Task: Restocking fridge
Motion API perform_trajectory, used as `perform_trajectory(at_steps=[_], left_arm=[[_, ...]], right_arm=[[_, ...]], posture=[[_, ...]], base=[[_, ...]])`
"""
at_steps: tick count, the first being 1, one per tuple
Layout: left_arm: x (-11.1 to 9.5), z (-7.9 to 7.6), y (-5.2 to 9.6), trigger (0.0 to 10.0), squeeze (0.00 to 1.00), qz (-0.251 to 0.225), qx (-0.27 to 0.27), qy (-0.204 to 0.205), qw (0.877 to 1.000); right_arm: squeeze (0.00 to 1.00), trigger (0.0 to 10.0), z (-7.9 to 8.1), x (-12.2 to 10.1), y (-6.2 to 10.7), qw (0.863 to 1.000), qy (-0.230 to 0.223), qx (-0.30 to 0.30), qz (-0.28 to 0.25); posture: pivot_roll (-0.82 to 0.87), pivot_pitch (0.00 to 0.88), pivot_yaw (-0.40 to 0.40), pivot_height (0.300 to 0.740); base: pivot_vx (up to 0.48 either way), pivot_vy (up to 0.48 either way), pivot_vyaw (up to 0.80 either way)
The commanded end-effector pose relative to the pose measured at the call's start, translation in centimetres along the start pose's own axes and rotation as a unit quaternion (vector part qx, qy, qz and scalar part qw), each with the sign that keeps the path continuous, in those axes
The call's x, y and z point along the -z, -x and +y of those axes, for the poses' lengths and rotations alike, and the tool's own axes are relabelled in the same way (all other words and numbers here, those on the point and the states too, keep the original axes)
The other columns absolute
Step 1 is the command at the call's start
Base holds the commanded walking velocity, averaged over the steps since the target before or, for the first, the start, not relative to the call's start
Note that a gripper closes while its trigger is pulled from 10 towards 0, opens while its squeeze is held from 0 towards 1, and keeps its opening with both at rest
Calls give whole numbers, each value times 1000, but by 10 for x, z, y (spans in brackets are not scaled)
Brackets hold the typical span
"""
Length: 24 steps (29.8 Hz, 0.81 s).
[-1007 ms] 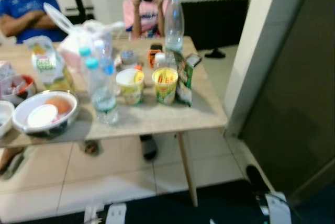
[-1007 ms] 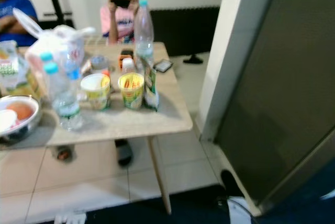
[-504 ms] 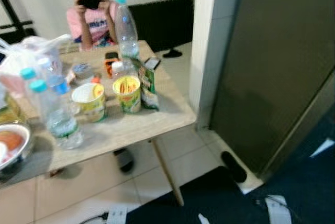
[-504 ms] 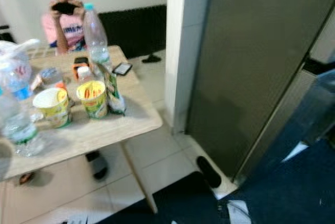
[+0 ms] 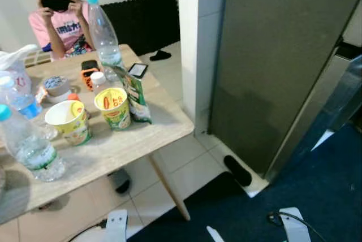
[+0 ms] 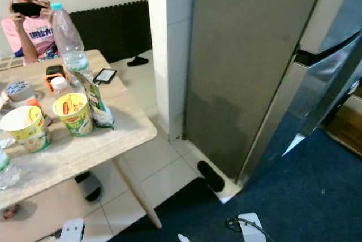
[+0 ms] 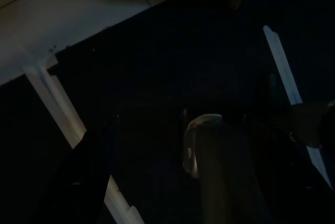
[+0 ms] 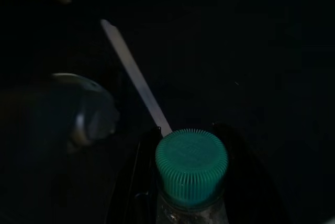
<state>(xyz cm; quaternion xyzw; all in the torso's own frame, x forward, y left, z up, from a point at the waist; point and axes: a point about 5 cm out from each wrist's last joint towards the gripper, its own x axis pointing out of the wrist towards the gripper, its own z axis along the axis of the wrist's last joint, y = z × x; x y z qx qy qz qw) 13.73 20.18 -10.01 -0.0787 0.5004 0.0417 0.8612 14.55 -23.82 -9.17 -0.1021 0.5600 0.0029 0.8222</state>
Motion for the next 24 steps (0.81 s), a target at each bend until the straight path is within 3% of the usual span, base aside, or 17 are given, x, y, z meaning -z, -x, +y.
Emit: perform_trajectory(at_steps=[1,3,14,20,24], left_arm=[[8,0,1,10000,0,12,-2,7,1000],[15,-3,2,10000,0,22,0,6,1000],[20,-9,2,10000,0,20,6,29,999],[28,-5,4,10000,0,34,4,15,999],[30,5,7,10000,0,36,-10,17,999]], right_arm=[[0,10000,2,-11,0,999,22,-11,-23],[0,10000,4,-6,0,999,47,-16,-14],[0,10000,16,11,0,997,50,-50,10],[0,10000,24,9,-1,996,67,-58,8],[0,10000,29,9,-1,996,72,-54,7]], posture=[[-89,0,27,740],[-92,0,33,740],[-64,0,4,740],[-62,0,16,740],[-40,0,12,740]], base=[[0,-259,0],[0,-292,0],[0,-409,0],[0,-412,763],[0,-427,0]])
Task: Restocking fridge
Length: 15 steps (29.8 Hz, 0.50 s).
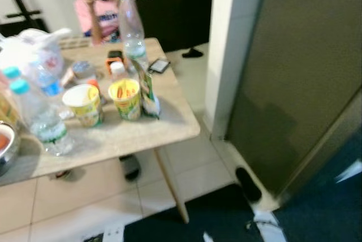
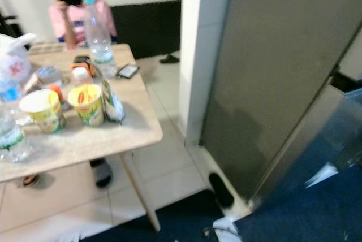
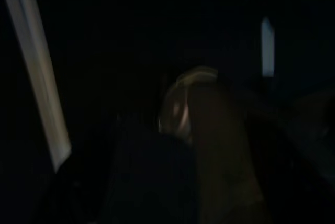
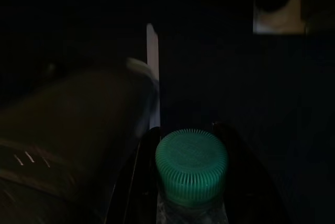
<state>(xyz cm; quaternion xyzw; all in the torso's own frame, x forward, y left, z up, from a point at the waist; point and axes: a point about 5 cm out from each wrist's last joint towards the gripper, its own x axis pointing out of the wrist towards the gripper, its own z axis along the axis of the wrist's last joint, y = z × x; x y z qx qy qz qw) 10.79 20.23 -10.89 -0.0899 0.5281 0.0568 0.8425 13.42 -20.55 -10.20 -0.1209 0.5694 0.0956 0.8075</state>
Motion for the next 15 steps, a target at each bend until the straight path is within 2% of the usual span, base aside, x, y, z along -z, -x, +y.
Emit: perform_trajectory(at_steps=[1,15], left_arm=[[1,1,0,10000,0,4,0,0,1000],[7,-1,1,10000,0,12,0,2,1000]], right_arm=[[0,10000,-7,2,1,1000,4,13,2],[0,10000,-10,3,2,1000,3,20,5]], posture=[[-40,0,12,740],[-41,0,12,740]], base=[[0,-431,0],[0,-435,0]])
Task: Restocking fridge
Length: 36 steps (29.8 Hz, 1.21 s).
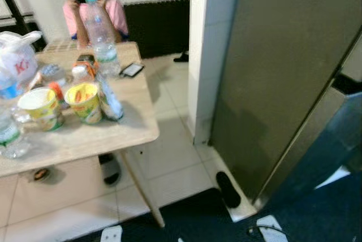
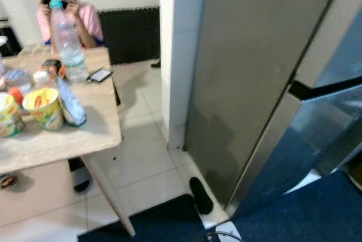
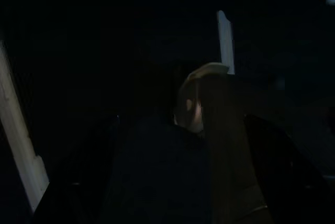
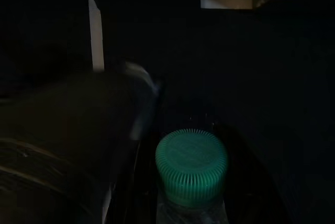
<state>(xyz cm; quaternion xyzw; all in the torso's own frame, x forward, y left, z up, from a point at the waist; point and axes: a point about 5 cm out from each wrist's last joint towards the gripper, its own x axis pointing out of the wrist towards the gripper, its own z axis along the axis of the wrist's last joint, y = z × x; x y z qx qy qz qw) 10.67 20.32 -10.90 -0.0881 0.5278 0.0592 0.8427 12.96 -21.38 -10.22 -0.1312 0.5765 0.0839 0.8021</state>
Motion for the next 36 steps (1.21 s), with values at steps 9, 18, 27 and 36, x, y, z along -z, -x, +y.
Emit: perform_trajectory(at_steps=[9,18,27,36], left_arm=[[5,-1,0,10000,0,13,3,-5,1000],[5,1,1,10000,0,15,2,-10,1000],[1,4,1,10000,0,8,-1,-9,1000],[-3,7,1,10000,0,-4,-11,4,1000]], right_arm=[[0,10000,-3,-1,0,1000,-6,9,-5],[0,10000,-3,4,1,1000,-5,11,5],[0,10000,-6,2,1,1000,-8,15,-5],[0,10000,-7,0,1,1000,-5,13,-6]], posture=[[-53,0,18,740],[-55,0,25,740],[-51,0,23,740],[-52,0,23,740]], base=[[0,-437,0],[0,-435,0],[0,-387,-454],[0,0,0]])
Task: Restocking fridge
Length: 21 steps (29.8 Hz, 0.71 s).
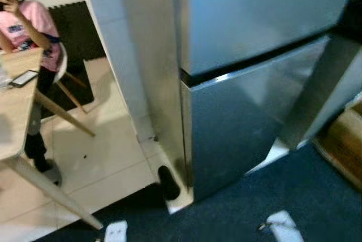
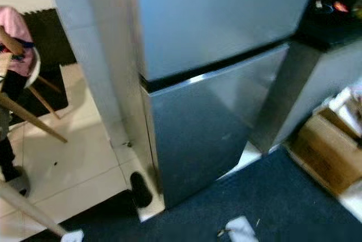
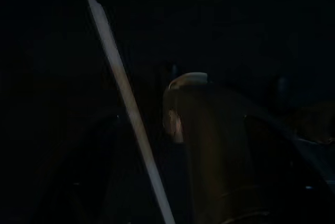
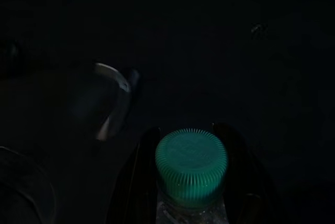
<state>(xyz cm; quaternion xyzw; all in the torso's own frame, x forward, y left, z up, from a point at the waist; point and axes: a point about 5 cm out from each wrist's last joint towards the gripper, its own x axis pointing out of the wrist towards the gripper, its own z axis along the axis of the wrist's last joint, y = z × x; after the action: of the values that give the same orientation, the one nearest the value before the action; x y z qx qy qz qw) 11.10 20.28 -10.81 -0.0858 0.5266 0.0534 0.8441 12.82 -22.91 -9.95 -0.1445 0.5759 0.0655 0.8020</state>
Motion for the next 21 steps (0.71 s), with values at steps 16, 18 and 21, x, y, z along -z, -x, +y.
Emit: perform_trajectory(at_steps=[16,18,21], left_arm=[[-132,-17,5,10000,1000,-239,135,39,961],[-152,-23,10,10000,1000,-271,160,27,949],[-174,-29,16,10000,1000,-305,185,22,934]], right_arm=[[0,10000,9,-4,-1,1000,-3,-13,-7],[0,10000,10,-3,-1,1000,-4,-13,-7],[0,10000,11,-3,-1,1000,-5,-13,-8]], posture=[[-50,0,26,740],[-54,0,31,740],[-54,0,31,740]], base=[[0,0,0],[0,0,0],[0,0,0]])
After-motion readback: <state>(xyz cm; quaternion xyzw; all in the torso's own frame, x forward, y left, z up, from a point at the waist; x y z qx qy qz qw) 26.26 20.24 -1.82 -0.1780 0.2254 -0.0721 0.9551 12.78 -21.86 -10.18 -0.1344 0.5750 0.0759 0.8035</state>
